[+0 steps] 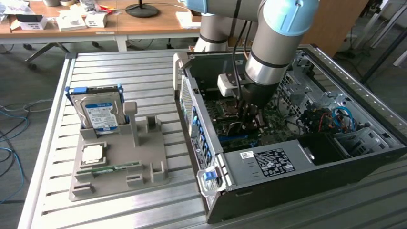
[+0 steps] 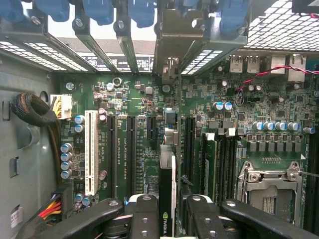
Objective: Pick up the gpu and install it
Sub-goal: 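Insert the gpu into the slot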
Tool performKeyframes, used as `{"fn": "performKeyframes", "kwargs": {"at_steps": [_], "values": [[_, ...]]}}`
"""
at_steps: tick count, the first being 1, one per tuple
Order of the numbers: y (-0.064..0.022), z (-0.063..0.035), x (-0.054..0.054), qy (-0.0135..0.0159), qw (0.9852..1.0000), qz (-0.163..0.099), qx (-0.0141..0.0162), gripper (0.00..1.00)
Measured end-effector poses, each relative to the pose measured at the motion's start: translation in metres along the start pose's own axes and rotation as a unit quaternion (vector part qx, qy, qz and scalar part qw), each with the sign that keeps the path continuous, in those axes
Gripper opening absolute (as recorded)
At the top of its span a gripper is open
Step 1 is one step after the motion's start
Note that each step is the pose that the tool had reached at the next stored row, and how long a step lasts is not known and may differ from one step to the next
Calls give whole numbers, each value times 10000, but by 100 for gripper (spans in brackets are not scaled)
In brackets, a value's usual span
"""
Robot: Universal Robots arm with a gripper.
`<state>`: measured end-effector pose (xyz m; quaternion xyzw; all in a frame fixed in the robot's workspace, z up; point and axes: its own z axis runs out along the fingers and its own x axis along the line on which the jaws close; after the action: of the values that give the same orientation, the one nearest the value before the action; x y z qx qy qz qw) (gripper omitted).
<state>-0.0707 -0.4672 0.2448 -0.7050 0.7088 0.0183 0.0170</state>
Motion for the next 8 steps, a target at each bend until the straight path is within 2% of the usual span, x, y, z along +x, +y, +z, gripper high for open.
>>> {"fn": "performKeyframes", "kwargs": {"at_steps": [8], "values": [[0,1,-5,3,10000,5,0,26]]}}
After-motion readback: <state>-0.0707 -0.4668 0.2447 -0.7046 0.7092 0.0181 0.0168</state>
